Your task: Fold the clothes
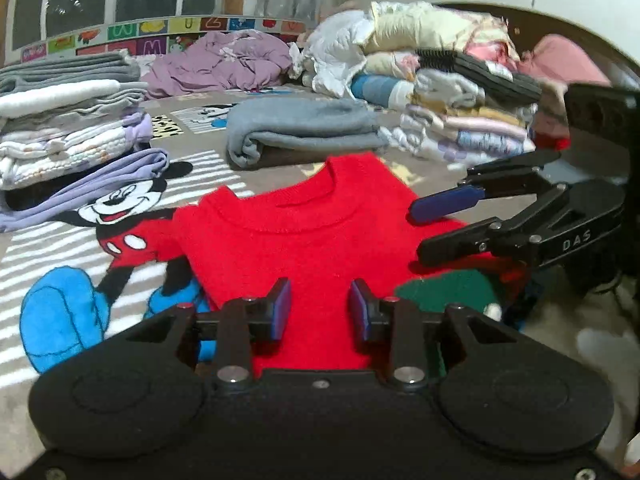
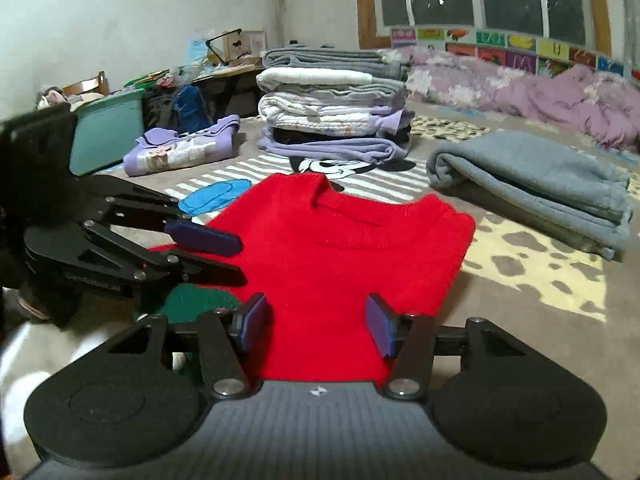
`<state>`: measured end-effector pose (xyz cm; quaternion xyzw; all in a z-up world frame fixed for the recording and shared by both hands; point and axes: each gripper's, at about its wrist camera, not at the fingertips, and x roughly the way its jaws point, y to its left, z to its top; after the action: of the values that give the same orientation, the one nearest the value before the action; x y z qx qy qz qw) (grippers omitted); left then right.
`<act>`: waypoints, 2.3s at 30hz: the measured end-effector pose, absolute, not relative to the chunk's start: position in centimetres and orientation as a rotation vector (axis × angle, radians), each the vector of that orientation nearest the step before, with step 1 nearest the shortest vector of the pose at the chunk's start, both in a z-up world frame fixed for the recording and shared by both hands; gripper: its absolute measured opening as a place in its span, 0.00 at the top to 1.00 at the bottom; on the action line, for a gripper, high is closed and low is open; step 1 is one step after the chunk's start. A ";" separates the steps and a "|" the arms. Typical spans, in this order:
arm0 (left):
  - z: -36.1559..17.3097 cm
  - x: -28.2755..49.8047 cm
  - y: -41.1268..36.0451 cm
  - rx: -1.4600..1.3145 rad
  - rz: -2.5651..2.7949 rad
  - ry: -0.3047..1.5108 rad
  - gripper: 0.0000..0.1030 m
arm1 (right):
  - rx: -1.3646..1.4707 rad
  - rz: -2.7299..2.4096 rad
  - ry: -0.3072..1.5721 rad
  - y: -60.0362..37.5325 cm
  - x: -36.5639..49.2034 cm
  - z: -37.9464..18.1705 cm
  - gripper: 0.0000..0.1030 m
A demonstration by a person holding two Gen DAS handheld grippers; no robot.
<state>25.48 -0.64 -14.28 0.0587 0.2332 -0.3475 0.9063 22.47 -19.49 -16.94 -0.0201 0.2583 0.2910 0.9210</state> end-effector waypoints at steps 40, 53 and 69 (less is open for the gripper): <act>-16.2 25.8 6.8 -0.618 -0.437 0.765 0.34 | 0.868 0.367 0.608 -26.9 20.1 -21.7 0.25; -17.9 29.2 2.5 -0.605 -0.553 0.781 0.67 | 0.784 0.436 0.645 -24.6 25.0 -22.6 0.46; -10.6 27.3 -3.2 -0.714 -0.760 0.667 0.74 | 1.014 0.499 0.439 -29.4 19.4 -19.1 0.71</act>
<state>27.32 -3.25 -10.61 -0.3348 0.3128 -0.3563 0.8143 19.37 -29.39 -19.14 0.4764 0.2062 0.2344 0.8219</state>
